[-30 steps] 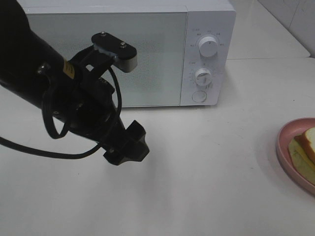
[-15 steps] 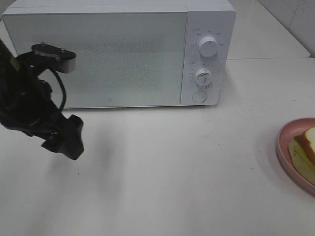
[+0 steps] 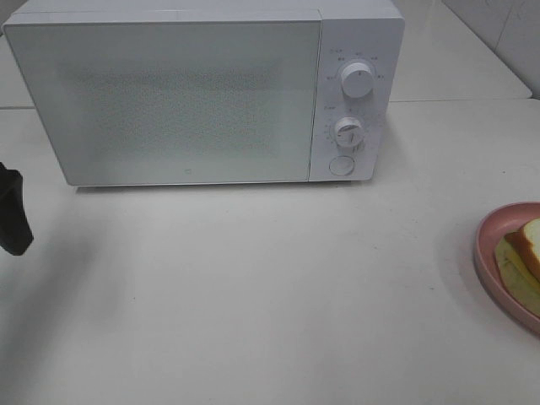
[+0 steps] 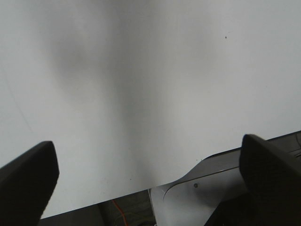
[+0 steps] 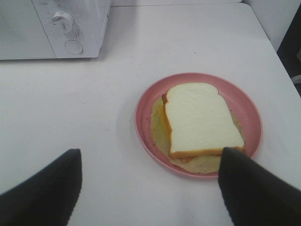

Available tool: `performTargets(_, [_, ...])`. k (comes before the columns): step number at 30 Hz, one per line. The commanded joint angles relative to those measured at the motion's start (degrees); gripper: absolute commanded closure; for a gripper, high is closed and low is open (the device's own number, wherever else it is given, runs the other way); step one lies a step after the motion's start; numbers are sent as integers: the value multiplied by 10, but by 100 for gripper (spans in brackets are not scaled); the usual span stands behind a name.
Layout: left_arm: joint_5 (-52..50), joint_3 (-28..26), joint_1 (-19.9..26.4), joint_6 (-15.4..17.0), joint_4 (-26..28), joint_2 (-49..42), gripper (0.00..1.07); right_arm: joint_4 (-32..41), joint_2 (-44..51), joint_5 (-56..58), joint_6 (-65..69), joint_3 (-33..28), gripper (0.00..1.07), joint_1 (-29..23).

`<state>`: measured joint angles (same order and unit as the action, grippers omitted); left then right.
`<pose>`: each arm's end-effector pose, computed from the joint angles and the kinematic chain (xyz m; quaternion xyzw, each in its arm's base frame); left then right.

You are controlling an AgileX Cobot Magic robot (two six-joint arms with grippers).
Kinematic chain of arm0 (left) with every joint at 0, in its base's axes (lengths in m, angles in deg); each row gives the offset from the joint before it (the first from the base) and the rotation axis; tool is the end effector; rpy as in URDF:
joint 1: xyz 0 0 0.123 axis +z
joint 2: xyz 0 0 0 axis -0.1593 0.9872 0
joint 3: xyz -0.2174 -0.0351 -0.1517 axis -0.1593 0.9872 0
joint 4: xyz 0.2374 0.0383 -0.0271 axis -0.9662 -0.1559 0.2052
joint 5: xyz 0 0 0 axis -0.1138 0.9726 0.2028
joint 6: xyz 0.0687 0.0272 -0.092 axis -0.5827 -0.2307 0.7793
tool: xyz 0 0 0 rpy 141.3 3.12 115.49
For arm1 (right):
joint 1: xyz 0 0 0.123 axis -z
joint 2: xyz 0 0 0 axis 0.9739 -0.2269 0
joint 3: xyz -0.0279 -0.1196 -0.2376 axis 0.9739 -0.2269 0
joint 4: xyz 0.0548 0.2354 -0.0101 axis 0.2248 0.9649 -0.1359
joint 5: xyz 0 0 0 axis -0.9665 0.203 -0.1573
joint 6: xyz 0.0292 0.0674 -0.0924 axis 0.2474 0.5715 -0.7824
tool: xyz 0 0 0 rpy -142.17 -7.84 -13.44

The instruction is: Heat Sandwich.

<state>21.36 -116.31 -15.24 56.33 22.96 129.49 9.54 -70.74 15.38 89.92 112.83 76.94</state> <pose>0.2543 -0.0471 0.1921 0.0951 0.9914 -0.0849 0.0287 0.0277 0.0008 0.2640 0.0143 0.8460 0.0121 0.5328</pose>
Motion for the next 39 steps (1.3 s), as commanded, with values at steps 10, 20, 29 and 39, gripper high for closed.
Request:
performTargets(10, [9, 100, 76, 26, -25, -215, 6, 2, 15, -5, 1, -1, 31, -1])
performTargets(20, [9, 177, 76, 60, -65, -412, 6, 2, 15, -5, 1, -1, 31, -1])
performTargets(29, [8, 238, 76, 58, -69, -591, 6, 2, 15, -5, 1, -1, 31, -1])
performTargets(39, [-30, 283, 76, 58, -67, -803, 6, 2, 15, -5, 1, -1, 31, -1])
